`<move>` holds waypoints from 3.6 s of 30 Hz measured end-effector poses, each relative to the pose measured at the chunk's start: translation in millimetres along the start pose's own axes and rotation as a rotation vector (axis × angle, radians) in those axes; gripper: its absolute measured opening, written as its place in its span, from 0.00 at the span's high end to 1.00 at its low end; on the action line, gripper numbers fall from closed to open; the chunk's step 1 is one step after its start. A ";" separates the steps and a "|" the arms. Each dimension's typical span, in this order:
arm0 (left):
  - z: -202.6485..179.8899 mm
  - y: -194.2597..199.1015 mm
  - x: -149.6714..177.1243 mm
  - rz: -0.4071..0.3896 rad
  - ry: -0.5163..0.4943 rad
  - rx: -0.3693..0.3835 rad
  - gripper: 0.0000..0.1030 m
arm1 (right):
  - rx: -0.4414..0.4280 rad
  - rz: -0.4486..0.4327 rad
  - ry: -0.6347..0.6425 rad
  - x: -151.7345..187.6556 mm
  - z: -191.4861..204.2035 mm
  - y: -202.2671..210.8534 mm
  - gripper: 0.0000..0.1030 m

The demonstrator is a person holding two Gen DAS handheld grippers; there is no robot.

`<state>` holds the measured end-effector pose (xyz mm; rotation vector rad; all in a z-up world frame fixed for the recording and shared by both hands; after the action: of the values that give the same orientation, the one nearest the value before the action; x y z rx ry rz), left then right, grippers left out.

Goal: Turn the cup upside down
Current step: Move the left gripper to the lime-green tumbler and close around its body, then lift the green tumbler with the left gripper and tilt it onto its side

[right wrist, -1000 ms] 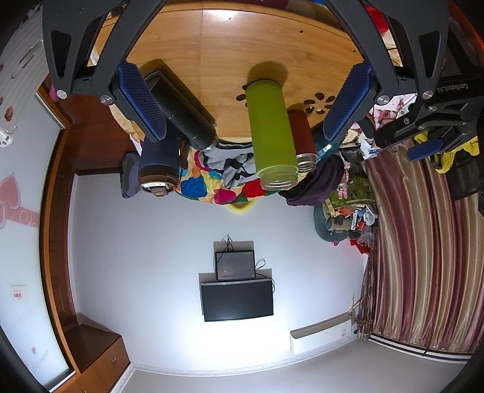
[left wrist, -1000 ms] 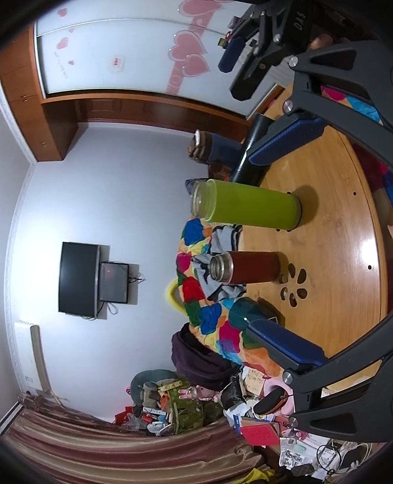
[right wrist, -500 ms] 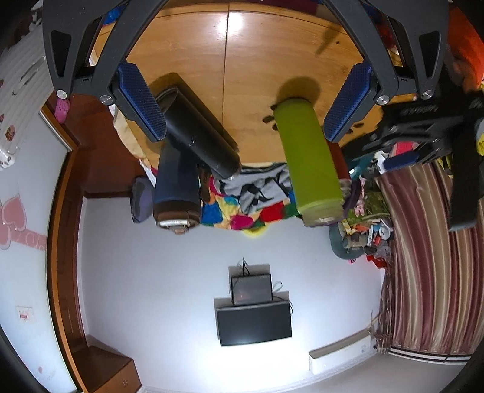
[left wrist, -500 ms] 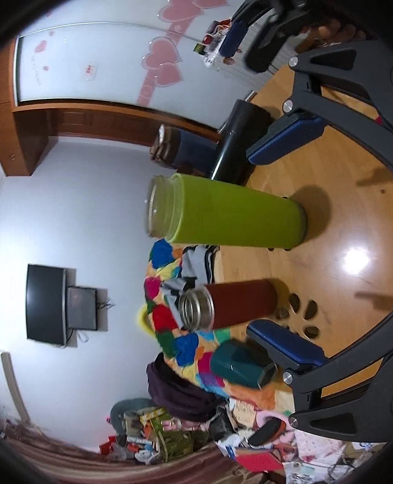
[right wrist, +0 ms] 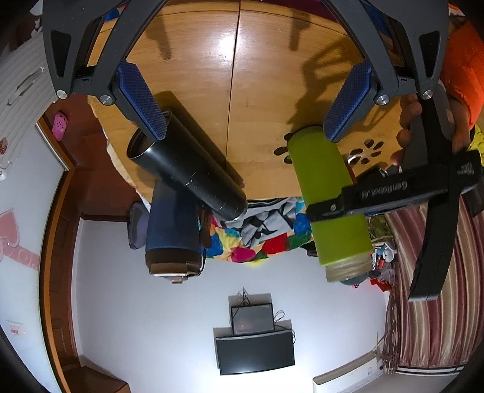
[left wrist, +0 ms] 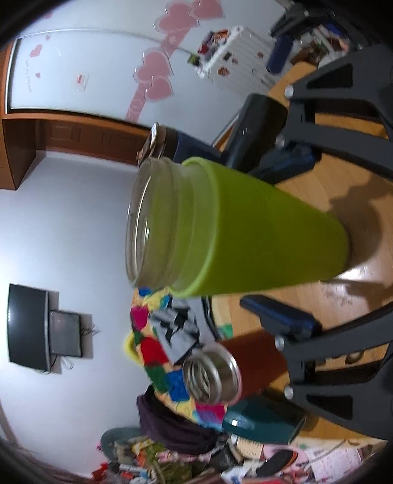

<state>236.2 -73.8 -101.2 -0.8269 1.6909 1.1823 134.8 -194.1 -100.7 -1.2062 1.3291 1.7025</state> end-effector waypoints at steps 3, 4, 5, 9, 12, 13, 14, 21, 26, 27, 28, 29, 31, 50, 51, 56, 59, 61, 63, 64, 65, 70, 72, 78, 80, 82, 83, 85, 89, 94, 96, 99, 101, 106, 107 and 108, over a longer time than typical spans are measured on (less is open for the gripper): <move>-0.4 0.6 -1.0 0.003 -0.009 0.001 0.37 | -0.015 0.013 0.008 2.3 3.3 -1.9 0.00; 0.9 1.4 -1.1 0.007 -0.005 0.010 0.37 | -0.020 0.016 0.011 3.3 4.4 -2.3 0.00; 1.4 3.4 -1.1 0.014 0.000 0.020 0.37 | -0.026 0.018 0.014 4.1 5.9 -3.4 0.00; 4.7 12.9 -1.0 0.036 0.027 0.065 0.37 | -0.065 0.026 0.021 8.4 12.4 -7.8 0.00; 3.6 23.8 1.8 0.056 0.054 0.117 0.37 | -0.109 0.041 0.036 13.8 20.6 -11.1 0.00; 2.5 28.2 3.0 0.062 0.063 0.138 0.37 | -0.129 0.048 0.046 16.2 24.3 -12.3 0.00; 1.8 33.2 4.6 0.068 0.074 0.162 0.37 | -0.142 0.050 0.053 18.1 27.6 -12.8 0.00; -3.3 58.9 14.0 0.111 0.137 0.277 0.37 | -0.275 0.049 0.113 23.9 56.5 -18.6 0.00; -0.7 67.0 19.3 0.140 0.197 0.354 0.37 | -0.352 0.072 0.173 30.0 77.6 -32.0 0.04; 0.7 68.3 19.0 0.139 0.198 0.357 0.38 | -0.363 0.075 0.177 31.0 80.8 -33.8 0.12; 0.7 69.7 19.4 0.136 0.197 0.358 0.38 | -0.377 0.081 0.178 31.9 83.7 -35.9 0.20; 1.4 71.8 19.3 0.129 0.198 0.357 0.38 | -0.390 0.089 0.176 32.9 85.7 -38.5 0.24; 4.4 72.8 17.3 0.111 0.198 0.352 0.38 | -0.379 0.089 0.180 34.0 87.0 -42.0 0.29; 39.8 32.7 50.5 0.196 0.325 0.212 0.18 | -0.431 0.067 0.156 39.1 101.6 -31.2 0.40; 42.5 30.4 52.4 0.207 0.338 0.207 0.17 | -0.433 0.069 0.152 39.5 101.8 -31.4 0.40; 44.3 25.5 57.3 0.236 0.370 0.208 0.14 | -0.441 0.070 0.140 41.0 102.2 -31.0 0.40; 43.9 25.1 59.7 0.245 0.368 0.202 0.12 | -0.445 0.072 0.138 42.2 103.6 -27.6 0.40; 47.7 25.5 61.3 0.253 0.376 0.199 0.11 | -0.450 0.072 0.142 43.3 104.5 -26.6 0.40; 48.7 25.8 62.9 0.260 0.383 0.189 0.10 | -0.457 0.073 0.141 44.0 105.4 -24.7 0.40; 47.1 26.2 61.6 0.263 0.388 0.186 0.09 | -0.461 0.073 0.140 44.4 106.0 -24.4 0.40; 47.8 26.4 62.5 0.267 0.390 0.183 0.09 | -0.465 0.074 0.137 44.8 106.7 -23.5 0.40; 53.5 26.2 66.8 0.291 0.418 0.181 0.08 | -0.478 0.080 0.132 45.6 107.2 -26.4 0.40; 56.1 25.1 71.1 0.308 0.447 0.188 0.08 | -0.481 0.084 0.131 46.4 107.7 -27.2 0.40; 62.5 25.4 80.8 0.341 0.503 0.197 0.07 | -0.500 0.093 0.124 48.1 108.2 -31.0 0.40; 61.6 26.5 81.1 0.344 0.499 0.197 0.06 | -0.505 0.096 0.120 48.3 108.0 -31.5 0.40; 61.7 27.3 81.4 0.352 0.502 0.208 0.06 | -0.507 0.095 0.124 49.0 108.3 -31.3 0.40; 61.4 27.1 81.3 0.359 0.507 0.215 0.06 | -0.512 0.096 0.124 49.2 108.2 -31.3 0.40; 63.1 28.8 81.8 0.381 0.510 0.230 0.04 | -0.520 0.101 0.112 49.6 107.0 -31.6 0.40; 69.1 41.3 77.4 0.389 0.422 0.167 0.00 | -0.513 0.106 0.074 49.1 101.0 -35.7 0.40; 72.1 56.2 74.8 0.381 0.276 0.054 0.00 | -0.486 0.105 0.067 47.4 97.8 -37.2 0.40; 69.7 60.9 73.8 0.362 0.244 0.038 0.00 | -0.477 0.107 0.068 48.3 97.3 -35.3 0.39; 63.6 67.7 68.6 0.318 0.217 0.037 0.00 | -0.471 0.124 0.060 53.5 92.5 -34.6 0.38; 57.7 71.8 63.1 0.285 0.196 0.045 0.00 | -0.468 0.138 0.043 58.4 88.6 -32.8 0.38; 40.8 79.7 49.1 0.217 0.164 0.089 0.00 | -0.413 0.132 0.041 58.4 83.7 -28.1 0.38; 37.6 79.4 47.1 0.212 0.163 0.097 0.00 | -0.398 0.129 0.049 58.1 83.8 -27.4 0.38; 35.1 80.2 45.3 0.206 0.161 0.106 0.00 | -0.386 0.130 0.054 58.0 83.3 -26.9 0.38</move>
<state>158.4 -16.0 -120.0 -0.7113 1.9922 1.1770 115.7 -109.2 -159.4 -1.4107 1.1633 2.1015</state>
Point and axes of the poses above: each gripper's, at about its wrist camera, not at the fingertips, and y roughly against the way its jaws point, z to its left, x to its underside, the point moved 6 cm from there along -y, roughly the way its jaws point, and after that the axes turned 9 degrees about -z, right-handed, at the moved point
